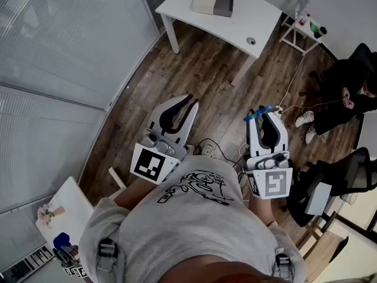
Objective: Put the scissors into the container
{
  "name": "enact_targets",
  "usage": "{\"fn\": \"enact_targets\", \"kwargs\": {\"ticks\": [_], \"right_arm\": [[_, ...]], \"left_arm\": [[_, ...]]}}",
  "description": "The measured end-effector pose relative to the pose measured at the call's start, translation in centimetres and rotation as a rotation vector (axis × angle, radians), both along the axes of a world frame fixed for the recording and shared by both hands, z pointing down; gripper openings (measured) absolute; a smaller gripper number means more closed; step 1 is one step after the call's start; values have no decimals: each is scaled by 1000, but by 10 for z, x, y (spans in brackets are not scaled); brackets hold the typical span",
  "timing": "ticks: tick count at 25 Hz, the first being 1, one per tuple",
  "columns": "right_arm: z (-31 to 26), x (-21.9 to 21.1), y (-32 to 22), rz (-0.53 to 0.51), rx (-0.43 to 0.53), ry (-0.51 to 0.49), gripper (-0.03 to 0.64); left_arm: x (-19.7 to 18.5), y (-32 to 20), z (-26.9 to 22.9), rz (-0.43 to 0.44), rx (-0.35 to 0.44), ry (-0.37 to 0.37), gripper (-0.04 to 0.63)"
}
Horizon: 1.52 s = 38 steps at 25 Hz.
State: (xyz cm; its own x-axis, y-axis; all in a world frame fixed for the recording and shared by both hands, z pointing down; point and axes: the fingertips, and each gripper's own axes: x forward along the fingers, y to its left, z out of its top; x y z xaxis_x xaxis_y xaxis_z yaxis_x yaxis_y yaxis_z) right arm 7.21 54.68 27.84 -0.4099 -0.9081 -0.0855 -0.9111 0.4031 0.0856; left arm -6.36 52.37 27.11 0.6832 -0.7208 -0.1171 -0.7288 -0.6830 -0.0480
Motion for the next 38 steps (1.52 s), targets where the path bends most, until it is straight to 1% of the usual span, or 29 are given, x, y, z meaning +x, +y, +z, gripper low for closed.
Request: {"fn": "enact_targets", "kwargs": {"ticks": [3,6,9,12,15,17,20,24,28,31,34,36,38], "right_arm": [[0,7,3,-1,0,-5,91],[0,14,3,-5,1,-13,91],[1,21,2,-17,1,-17,94],[1,32,1,-22,4,-6,94],[2,41,-3,-30,-6,-9,94],[4,41,-4,-41,-15,-13,94],[7,38,-11,-57,-20,-8,94],[10,38,-21,-61,-25,-11,94],[14,35,-40,-67,-34,-8,94],[16,29,-58,-73,-40,-2,94],[15,23,-78,-75,-42,1,94],[15,18,-92,-77,-45,2,94],[14,13,-108,-78,-45,4,94]], "left_arm": [[7,3,4,-2,-29,-7,58],[13,3,2,-2,-9,2,58],[21,2,4,-8,-25,-1,58],[31,1,2,-14,-3,6,58],[39,0,3,-21,-26,0,58],[40,0,4,-25,-31,-3,58],[38,-7,5,-32,-16,-1,58],[39,-16,10,-36,-32,-6,58],[39,-33,15,-37,-55,-9,58],[32,-51,11,-44,-20,3,58],[25,-72,10,-49,-22,11,58],[21,-87,7,-49,-2,24,57],[17,-102,11,-45,-32,11,58]]}}
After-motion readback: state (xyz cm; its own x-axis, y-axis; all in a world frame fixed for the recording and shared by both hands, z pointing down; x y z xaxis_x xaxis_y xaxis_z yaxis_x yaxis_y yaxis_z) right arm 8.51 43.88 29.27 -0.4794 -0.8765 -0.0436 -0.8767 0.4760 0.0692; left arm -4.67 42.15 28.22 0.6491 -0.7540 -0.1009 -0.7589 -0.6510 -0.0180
